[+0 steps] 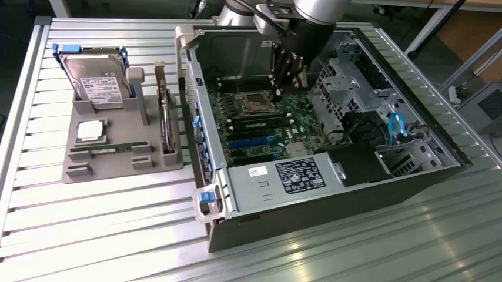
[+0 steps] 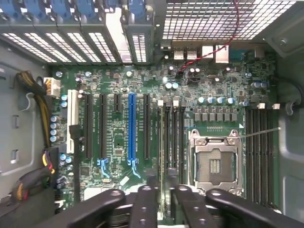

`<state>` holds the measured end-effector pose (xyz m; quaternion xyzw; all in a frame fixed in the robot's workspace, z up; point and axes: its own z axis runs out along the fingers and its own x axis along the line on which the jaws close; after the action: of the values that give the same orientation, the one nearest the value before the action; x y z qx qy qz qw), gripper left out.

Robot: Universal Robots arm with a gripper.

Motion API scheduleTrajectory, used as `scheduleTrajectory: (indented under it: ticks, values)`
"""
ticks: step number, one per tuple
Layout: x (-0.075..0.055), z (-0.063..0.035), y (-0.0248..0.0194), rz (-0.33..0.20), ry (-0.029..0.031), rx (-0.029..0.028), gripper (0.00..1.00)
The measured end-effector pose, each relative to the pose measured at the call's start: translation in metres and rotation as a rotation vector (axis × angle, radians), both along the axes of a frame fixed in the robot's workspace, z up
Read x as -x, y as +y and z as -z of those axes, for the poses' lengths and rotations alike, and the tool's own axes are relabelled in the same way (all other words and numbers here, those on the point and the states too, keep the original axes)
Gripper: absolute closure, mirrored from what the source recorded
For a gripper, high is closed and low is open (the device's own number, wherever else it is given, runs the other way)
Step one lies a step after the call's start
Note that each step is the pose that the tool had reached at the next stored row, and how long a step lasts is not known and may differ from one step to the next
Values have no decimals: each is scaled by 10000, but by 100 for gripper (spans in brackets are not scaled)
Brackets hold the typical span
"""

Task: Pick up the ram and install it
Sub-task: 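Insert the ram into the slot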

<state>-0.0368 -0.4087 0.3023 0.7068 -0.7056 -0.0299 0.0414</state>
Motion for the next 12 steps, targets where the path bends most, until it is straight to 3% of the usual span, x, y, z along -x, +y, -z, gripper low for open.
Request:
scheduleTrajectory:
  ticks: [2, 3, 4, 9, 12]
  values:
    - [0, -7, 11, -1, -1, 116, 90]
    - [0, -9, 21, -2, 0, 201, 90]
    - [-1, -9, 23, -3, -1, 234, 90]
    - [-24, -10, 23, -1, 7, 262, 90]
    - [-134, -9, 23, -2, 68, 264, 90]
